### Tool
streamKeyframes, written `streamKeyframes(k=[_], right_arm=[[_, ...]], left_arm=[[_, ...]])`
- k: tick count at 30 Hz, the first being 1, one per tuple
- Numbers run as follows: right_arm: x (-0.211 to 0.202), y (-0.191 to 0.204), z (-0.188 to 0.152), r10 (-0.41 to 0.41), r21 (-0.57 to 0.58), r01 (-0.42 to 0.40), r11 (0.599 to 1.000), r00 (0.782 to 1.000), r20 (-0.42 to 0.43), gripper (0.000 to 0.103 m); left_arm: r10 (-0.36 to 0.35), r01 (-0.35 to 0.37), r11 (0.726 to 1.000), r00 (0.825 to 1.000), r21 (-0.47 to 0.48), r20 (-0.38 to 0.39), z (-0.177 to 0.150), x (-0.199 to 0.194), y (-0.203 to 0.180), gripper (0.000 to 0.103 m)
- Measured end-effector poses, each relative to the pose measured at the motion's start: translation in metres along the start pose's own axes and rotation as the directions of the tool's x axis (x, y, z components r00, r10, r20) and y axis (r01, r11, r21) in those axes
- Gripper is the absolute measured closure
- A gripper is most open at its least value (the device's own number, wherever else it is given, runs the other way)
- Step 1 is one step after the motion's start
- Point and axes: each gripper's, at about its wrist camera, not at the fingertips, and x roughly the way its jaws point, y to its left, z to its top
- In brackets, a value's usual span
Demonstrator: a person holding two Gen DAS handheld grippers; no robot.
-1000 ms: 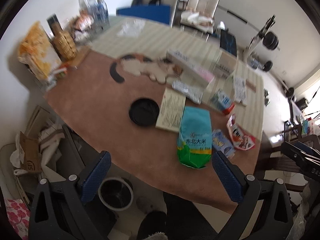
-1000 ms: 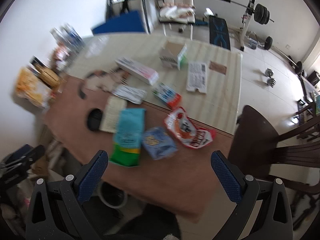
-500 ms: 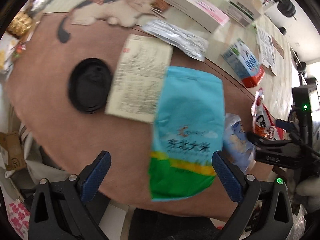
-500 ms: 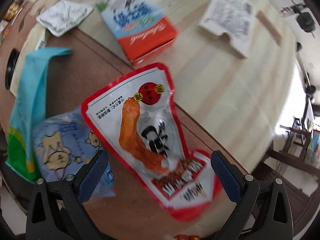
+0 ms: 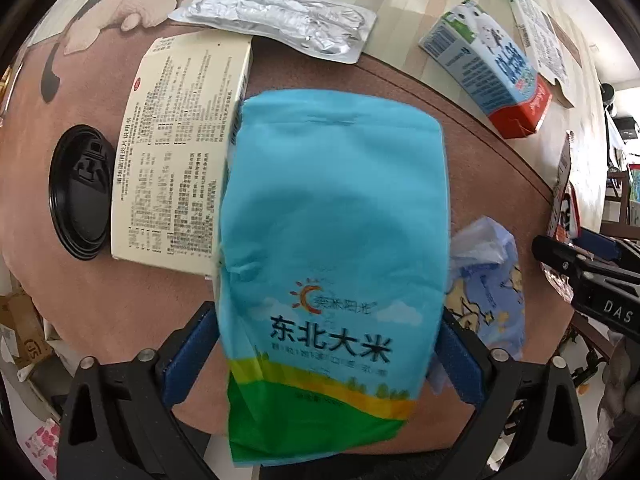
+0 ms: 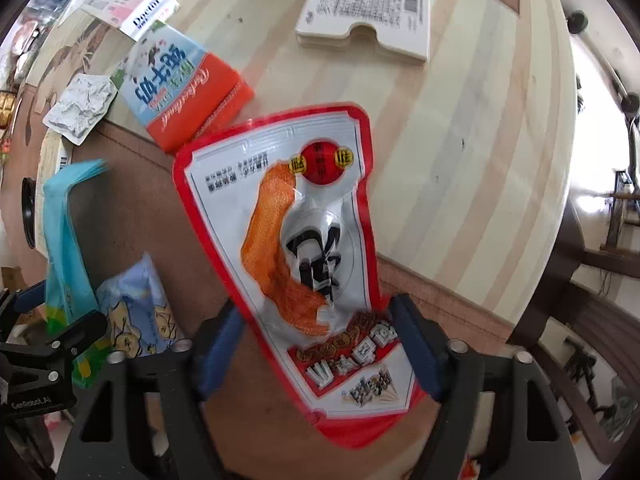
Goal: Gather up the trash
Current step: 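Grasp the blue-green rice bag with the left gripper while the right gripper grasps the red-white snack wrapper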
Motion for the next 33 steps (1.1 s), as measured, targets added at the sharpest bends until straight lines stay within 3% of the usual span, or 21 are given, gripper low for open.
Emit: streamKeyframes(k=[3,5,7,9,18,19,22,30,33], right_arm=[[0.008,0.005,0.004,-0.047,-0.017,0.047,0.999,0.999,-0.005,0.021],[0.009,0.007,0.006,-0.06,-0.005,0.06,0.998,0.998,0.007,0.026],[0.003,0.003,0.002,-0.037,0.005,0.037,0.999,0.999,0.034,0.037],[-0.005,-0.007,0.002,-0.002,0.036,0.0,0.999,0.999,0.043,0.042],[-0.033,-0.047,-0.005,0.083,0.083,-0.09,0.993,0.993,0.078,0.048],[-0.033,-0.05,-0.006,0.096,0.079,-0.102,0.992,0.992,0.085,0.07],[-0.041,-0.048,-0.02,0.107,0.085,-0.115,0.99,0.99,0.086,0.069],[-0.076,-0.053,-0.019,0.152,0.106,-0.166,0.98,0.98,0.132,0.072],[-0.098,-0.048,-0.024,0.172,0.085,-0.186,0.979,0.973,0.152,0.072]], left_arm=[[-0.015,0.015,1.0,1.0,-0.018,0.016,0.0,0.004,0.009,0.014],[-0.018,0.018,1.0,0.999,-0.026,0.028,-0.001,0.001,0.013,0.015],[-0.02,0.021,0.999,0.999,-0.032,0.04,-0.003,-0.006,0.015,0.015],[-0.014,0.016,0.999,0.999,-0.04,0.051,-0.002,-0.018,0.016,0.015],[0.003,0.006,0.998,0.992,-0.068,0.127,-0.014,-0.073,0.026,0.015],[0.005,0.005,0.997,0.991,-0.072,0.133,-0.012,-0.079,0.028,0.015],[-0.003,0.016,0.997,0.985,-0.078,0.171,-0.016,-0.091,0.037,0.015],[-0.015,0.045,0.992,0.969,-0.117,0.248,-0.03,-0.133,0.06,0.015],[-0.016,0.058,0.989,0.957,-0.139,0.291,-0.049,-0.127,0.051,0.015]])
